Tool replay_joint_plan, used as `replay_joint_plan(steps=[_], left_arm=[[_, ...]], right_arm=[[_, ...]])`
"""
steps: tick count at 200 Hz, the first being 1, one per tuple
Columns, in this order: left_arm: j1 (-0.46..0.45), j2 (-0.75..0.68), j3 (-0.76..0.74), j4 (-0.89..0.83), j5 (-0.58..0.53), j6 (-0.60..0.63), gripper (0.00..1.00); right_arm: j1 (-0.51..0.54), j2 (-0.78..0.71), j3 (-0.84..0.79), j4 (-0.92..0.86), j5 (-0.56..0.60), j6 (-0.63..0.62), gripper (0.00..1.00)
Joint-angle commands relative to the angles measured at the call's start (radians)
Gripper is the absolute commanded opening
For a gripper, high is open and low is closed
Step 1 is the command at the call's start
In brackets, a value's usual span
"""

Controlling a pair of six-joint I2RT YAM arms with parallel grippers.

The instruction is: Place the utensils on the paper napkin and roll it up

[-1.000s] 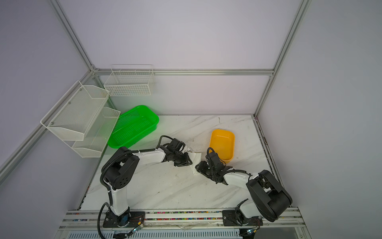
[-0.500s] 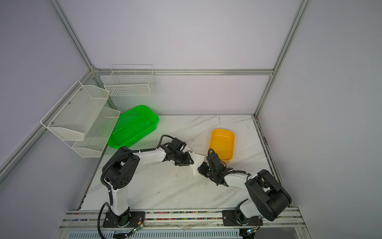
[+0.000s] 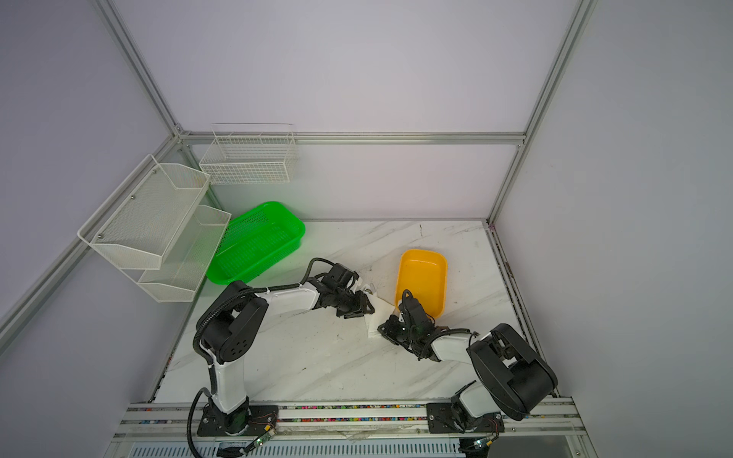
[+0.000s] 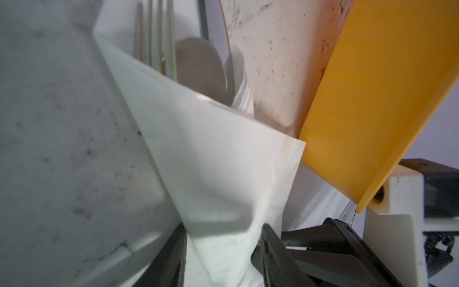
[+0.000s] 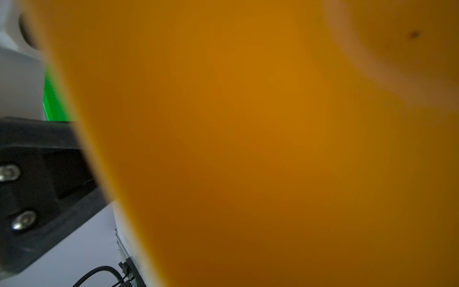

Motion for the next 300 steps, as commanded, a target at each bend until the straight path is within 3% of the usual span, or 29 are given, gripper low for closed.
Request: replay_joint_plan(steps=[1, 129, 208, 253, 300], left_arm=[[-0.008, 0.025, 0.047, -0.064, -0.025, 0.022, 0.48], [-0.035, 0.101, 0.104, -0.19, -0.073, 0.075, 0.43], [-0.037, 0.126, 0.13, -0.228, -0.102, 0.089, 0.41], [-0.042, 0.136, 0.143, -0.233, -0.101, 0.092, 0.4], [-0.043, 0.134, 0.143, -0.236, -0.102, 0.092, 0.4]], right_arm=[[-0.001, 0.003, 0.001, -0.063, -0.016, 0.004, 0.16], [-0.001, -0.034, 0.063, -0.18, 0.029, -0.03, 0.19], [-0.019, -0.16, 0.146, -0.394, 0.183, -0.07, 0.55], [-0.103, -0.194, 0.21, -0.48, 0.24, -0.147, 0.63], [-0.296, -0.159, 0.303, -0.542, 0.238, -0.293, 0.65]])
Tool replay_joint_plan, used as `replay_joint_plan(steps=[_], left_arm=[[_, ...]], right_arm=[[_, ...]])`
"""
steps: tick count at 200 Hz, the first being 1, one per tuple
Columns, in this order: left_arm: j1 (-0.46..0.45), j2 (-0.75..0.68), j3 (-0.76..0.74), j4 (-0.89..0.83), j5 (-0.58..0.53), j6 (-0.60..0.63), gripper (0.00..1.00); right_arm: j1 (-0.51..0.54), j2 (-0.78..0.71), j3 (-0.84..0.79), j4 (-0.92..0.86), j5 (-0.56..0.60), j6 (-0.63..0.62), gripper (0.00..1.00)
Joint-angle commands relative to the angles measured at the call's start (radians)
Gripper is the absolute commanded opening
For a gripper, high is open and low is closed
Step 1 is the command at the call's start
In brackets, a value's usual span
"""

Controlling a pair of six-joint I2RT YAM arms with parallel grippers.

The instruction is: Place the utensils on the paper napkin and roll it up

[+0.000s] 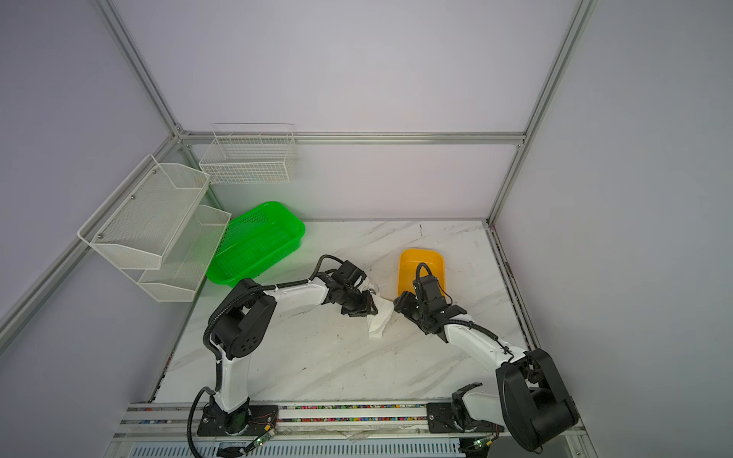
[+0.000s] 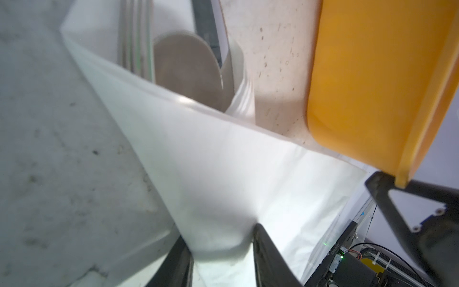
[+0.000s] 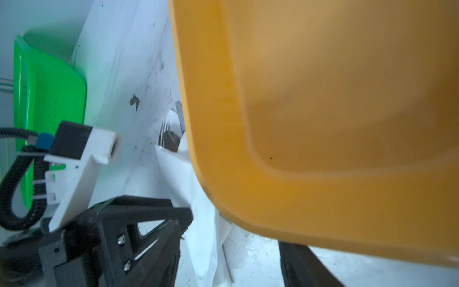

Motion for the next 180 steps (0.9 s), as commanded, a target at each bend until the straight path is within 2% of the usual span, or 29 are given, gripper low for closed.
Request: replay_joint_plan(steps=[1, 33, 57, 75, 109, 133, 180], left_arm=[[-0.01, 0.06, 0.005, -0.092, -0.068, 0.03, 0.4], [-0.011, 0.06, 0.008, -0.091, -0.067, 0.03, 0.4], [-0.012, 0.056, 0.009, -0.091, -0.069, 0.031, 0.4], [-0.012, 0.055, 0.011, -0.09, -0.069, 0.03, 0.39], [-0.012, 0.059, 0.018, -0.09, -0.068, 0.03, 0.4], [-0.011, 0.061, 0.018, -0.09, -0.066, 0.033, 0.39], [-0.012, 0.059, 0.018, -0.09, -0.066, 0.031, 0.4]], right_arm=[[-0.086, 0.019, 0.055, -0.059, 0.027, -0.105, 0.65], [-0.225, 0.078, 0.143, -0.067, -0.032, -0.178, 0.64], [-0.235, 0.068, 0.181, -0.127, -0.111, -0.221, 0.61], [-0.205, 0.007, 0.12, -0.094, -0.236, -0.173, 0.61], [-0.039, -0.075, -0.059, 0.045, -0.26, -0.001, 0.64], [0.054, -0.049, -0.117, 0.131, -0.259, 0.087, 0.64], [0.102, 0.063, -0.151, 0.283, -0.289, 0.136, 0.64]])
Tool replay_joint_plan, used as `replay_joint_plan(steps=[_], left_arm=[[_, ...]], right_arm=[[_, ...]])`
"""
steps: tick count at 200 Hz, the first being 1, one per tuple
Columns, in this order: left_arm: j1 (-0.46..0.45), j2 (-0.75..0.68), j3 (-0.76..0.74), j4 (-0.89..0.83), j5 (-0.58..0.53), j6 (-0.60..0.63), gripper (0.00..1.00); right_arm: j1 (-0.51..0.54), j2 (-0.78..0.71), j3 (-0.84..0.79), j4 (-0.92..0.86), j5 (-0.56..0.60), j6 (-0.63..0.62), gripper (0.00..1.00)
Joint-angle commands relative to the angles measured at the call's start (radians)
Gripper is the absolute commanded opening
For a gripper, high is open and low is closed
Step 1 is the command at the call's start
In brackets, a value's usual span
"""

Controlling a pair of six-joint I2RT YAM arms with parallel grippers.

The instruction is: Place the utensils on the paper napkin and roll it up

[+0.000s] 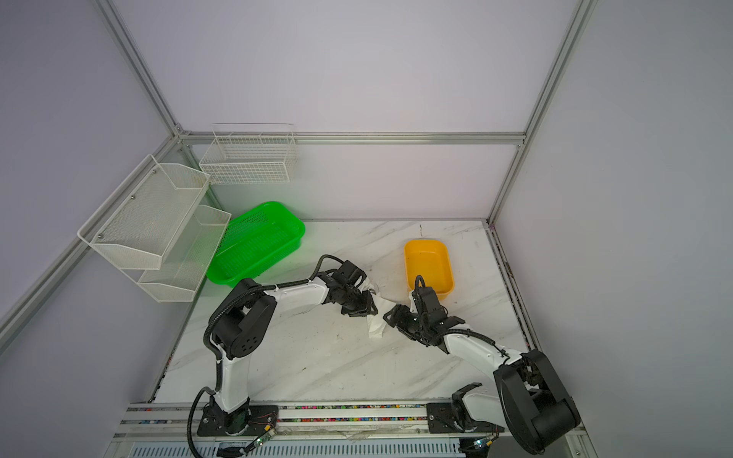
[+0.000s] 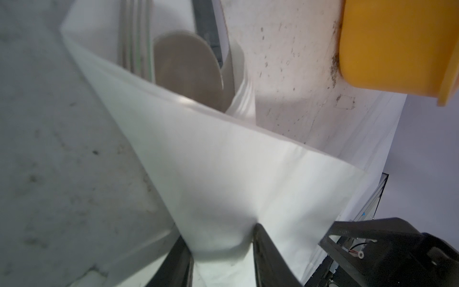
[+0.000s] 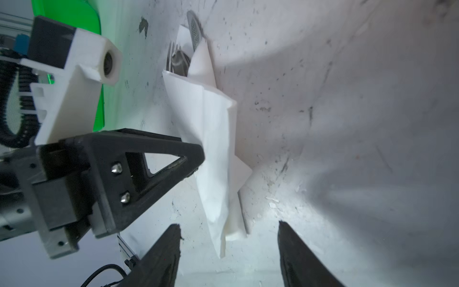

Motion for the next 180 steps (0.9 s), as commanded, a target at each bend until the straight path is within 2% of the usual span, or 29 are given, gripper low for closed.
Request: replay_joint_plan(steps=[1, 57, 93, 119, 146, 180], left_arm=[[-0.011, 0.057, 0.011, -0.083, -0.063, 0.032, 0.39], [-0.011, 0.06, 0.011, -0.081, -0.062, 0.03, 0.39], [-0.012, 0.061, 0.014, -0.079, -0.056, 0.03, 0.39], [-0.012, 0.056, 0.015, -0.077, -0.058, 0.027, 0.39], [-0.012, 0.056, 0.017, -0.063, -0.044, 0.017, 0.39], [-0.012, 0.043, 0.02, -0.054, -0.034, 0.007, 0.39]], right_arm=[[0.019, 0.059, -0.002, 0.132, -0.028, 0.052, 0.64], [0.045, 0.193, 0.022, 0.227, -0.005, 0.058, 0.64], [0.045, 0.257, 0.03, 0.254, 0.021, 0.044, 0.6], [0.045, 0.291, 0.017, 0.293, 0.022, 0.021, 0.54], [0.045, 0.337, 0.023, 0.318, -0.012, -0.004, 0.42], [0.045, 0.325, 0.011, 0.289, 0.015, -0.028, 0.26]])
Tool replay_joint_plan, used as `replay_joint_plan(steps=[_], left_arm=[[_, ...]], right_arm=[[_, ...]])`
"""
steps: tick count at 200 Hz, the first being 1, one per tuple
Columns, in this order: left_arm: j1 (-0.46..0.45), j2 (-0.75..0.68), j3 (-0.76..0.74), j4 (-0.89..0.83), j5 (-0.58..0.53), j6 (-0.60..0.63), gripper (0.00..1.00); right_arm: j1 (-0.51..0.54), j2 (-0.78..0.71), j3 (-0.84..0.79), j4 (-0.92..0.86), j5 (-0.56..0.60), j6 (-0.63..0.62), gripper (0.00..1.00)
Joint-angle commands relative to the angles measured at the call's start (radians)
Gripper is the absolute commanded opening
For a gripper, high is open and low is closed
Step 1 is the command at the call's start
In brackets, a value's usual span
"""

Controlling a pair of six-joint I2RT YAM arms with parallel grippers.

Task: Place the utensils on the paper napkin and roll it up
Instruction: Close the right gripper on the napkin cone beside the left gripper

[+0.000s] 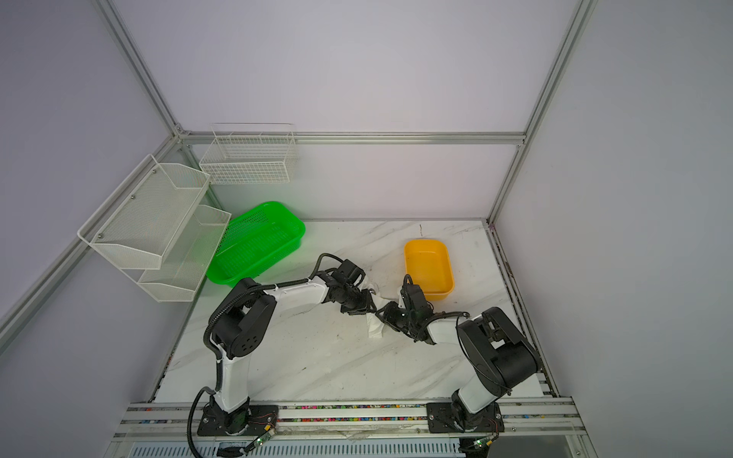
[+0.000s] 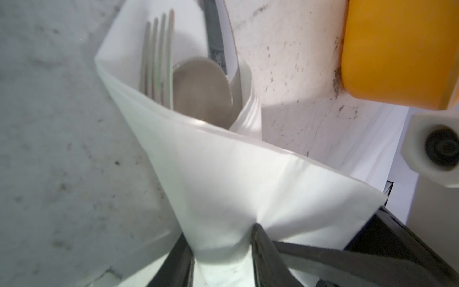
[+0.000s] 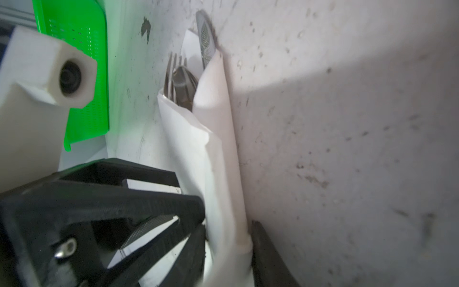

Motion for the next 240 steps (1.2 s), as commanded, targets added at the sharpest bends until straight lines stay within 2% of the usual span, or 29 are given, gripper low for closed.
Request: replay_joint_plan(steps=[1, 27, 70, 110, 197, 240], left_arm=[[-0.015, 0.04, 0.013, -0.054, -0.014, 0.01, 0.39], [-0.014, -0.011, -0.009, -0.045, -0.022, 0.0, 0.4], [0.004, -0.089, -0.084, -0.013, -0.034, -0.019, 0.42], [0.008, -0.075, -0.118, 0.003, -0.022, -0.028, 0.39], [0.002, -0.001, -0.074, -0.015, 0.003, 0.005, 0.31], [-0.005, 0.026, -0.072, -0.03, -0.01, 0.015, 0.29]], right_arm=[[0.008, 0.015, -0.019, -0.058, 0.028, -0.027, 0.25], [0.007, 0.002, -0.034, -0.062, 0.041, -0.025, 0.18], [0.0, -0.001, -0.043, -0.066, 0.043, -0.024, 0.17], [-0.002, -0.002, -0.043, -0.066, 0.04, -0.026, 0.16], [-0.011, -0.01, -0.039, -0.077, 0.035, -0.023, 0.17], [-0.014, -0.012, -0.029, -0.088, 0.032, -0.026, 0.21]])
